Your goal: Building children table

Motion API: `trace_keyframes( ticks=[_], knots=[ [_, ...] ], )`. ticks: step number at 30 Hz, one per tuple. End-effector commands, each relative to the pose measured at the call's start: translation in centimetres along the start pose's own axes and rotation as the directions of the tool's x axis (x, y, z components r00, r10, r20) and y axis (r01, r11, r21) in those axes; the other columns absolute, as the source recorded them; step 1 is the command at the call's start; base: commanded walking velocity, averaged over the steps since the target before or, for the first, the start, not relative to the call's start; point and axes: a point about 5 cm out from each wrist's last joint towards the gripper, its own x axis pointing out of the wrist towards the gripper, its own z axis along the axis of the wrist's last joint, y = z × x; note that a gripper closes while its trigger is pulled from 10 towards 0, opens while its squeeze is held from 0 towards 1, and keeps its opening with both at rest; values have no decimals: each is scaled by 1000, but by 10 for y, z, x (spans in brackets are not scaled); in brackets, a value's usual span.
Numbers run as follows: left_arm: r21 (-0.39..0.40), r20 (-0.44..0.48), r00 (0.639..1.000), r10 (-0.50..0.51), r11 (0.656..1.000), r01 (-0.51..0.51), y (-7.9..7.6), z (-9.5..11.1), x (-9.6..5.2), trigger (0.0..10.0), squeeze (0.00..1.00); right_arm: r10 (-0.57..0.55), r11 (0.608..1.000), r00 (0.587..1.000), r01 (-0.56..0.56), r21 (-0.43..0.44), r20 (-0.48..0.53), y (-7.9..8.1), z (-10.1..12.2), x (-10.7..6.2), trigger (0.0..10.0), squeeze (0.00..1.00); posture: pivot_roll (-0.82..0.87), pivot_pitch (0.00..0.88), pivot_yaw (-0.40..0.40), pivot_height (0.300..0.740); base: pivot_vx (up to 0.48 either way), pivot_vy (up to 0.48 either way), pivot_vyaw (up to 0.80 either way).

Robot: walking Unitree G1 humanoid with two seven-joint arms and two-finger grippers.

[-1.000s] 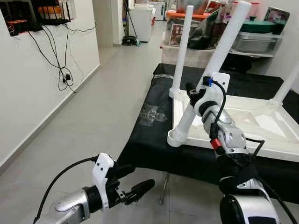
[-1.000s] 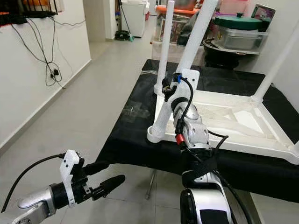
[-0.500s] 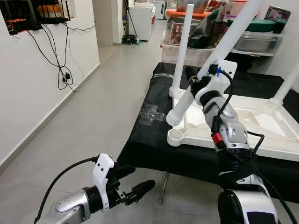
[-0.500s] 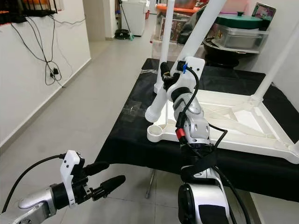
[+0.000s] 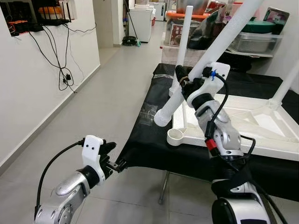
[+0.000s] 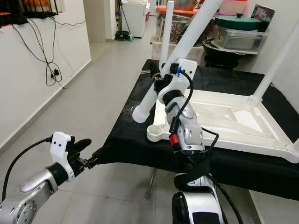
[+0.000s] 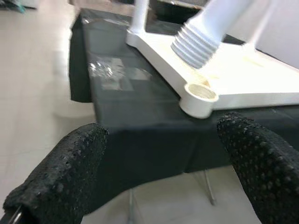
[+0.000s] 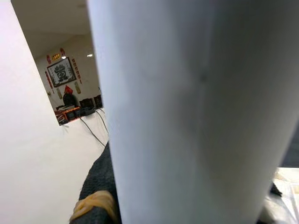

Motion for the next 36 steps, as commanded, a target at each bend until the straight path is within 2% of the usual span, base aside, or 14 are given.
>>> trace_keyframes(
  ticks=[1, 4, 8, 13, 20, 33, 36],
  knots=[
    [14, 7, 1000, 21, 1000, -21, 1, 1, 2, 10000, 1000, -7, 1000, 1000, 6, 16, 5, 0, 0, -3, 10000, 0, 71, 0, -49, 740, 0, 0, 0],
    [6, 52, 998, 18, 1000, -18, -1, 7, 5, 10000, 1000, -37, 999, 999, 37, -3, 12, -4, 1, -4, 10000, 0, 71, 0, -48, 740, 0, 0, 0],
    [-1, 85, 996, 26, 1000, -26, -1, 13, 4, 10000, 1000, -121, 991, 992, 122, -51, 21, -17, 6, -4, 10000, 0, 72, 0, -44, 740, 344, 0, 0],
    [-2, 87, 996, 34, 999, -34, -1, 14, 3, 10000, 1000, -132, 989, 991, 133, -63, 15, -21, 6, -5, 10000, 0, 72, 0, -44, 740, 358, 0, 0],
    [-5, 94, 995, 31, 1000, -30, -1, 14, 4, 10000, 1000, -116, 993, 993, 116, -28, -17, -17, 9, -2, 10000, 0, 74, 0, -43, 740, 359, 0, 0],
    [-7, 90, 996, 22, 1000, -21, -3, 13, 3, 10000, 1000, -107, 994, 994, 106, -15, -35, -18, 8, -2, 10000, 0, 74, 0, -46, 740, 373, 0, -60],
    [-25, 110, 994, 22, 999, -20, -4, 15, 2, 10000, 1000, -115, 993, 993, 115, -16, -29, -20, 9, -3, 10000, 0, 71, 0, -45, 740, 0, 0, -267]
  ],
)
